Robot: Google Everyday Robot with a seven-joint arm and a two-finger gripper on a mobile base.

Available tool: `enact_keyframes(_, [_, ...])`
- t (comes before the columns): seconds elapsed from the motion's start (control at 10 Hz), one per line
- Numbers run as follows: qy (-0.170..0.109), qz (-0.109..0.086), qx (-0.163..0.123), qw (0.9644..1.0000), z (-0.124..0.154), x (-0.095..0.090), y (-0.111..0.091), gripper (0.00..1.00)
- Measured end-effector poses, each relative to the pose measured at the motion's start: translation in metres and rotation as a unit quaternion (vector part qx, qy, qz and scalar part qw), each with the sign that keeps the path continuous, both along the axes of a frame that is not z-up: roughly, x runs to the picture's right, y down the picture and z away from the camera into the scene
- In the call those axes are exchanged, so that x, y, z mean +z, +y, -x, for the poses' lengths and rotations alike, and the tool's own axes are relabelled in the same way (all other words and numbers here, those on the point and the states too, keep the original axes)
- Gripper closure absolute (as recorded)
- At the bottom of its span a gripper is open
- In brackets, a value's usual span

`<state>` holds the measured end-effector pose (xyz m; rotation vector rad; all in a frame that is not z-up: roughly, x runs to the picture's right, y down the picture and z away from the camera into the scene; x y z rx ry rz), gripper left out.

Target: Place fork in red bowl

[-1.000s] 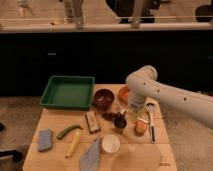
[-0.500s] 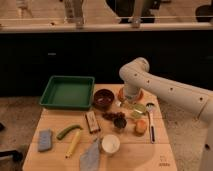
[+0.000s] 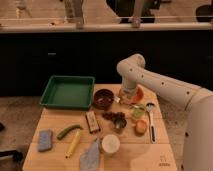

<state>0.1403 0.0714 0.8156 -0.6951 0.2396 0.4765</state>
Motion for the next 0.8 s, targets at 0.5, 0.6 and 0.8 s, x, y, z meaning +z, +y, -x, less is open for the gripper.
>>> enact_keyframes(0.5, [0.005,0.005,0.002,1.0,-0.003,0.007,-0.003,1.0])
enact_keyframes(0.6, [0.006,0.005,0.003,1.0,-0.004,0.007,-0.003,1.0])
enact_keyframes(0.8, [0.01,0.003,0.004,0.9999,-0.008,0.014,-0.014,1.0])
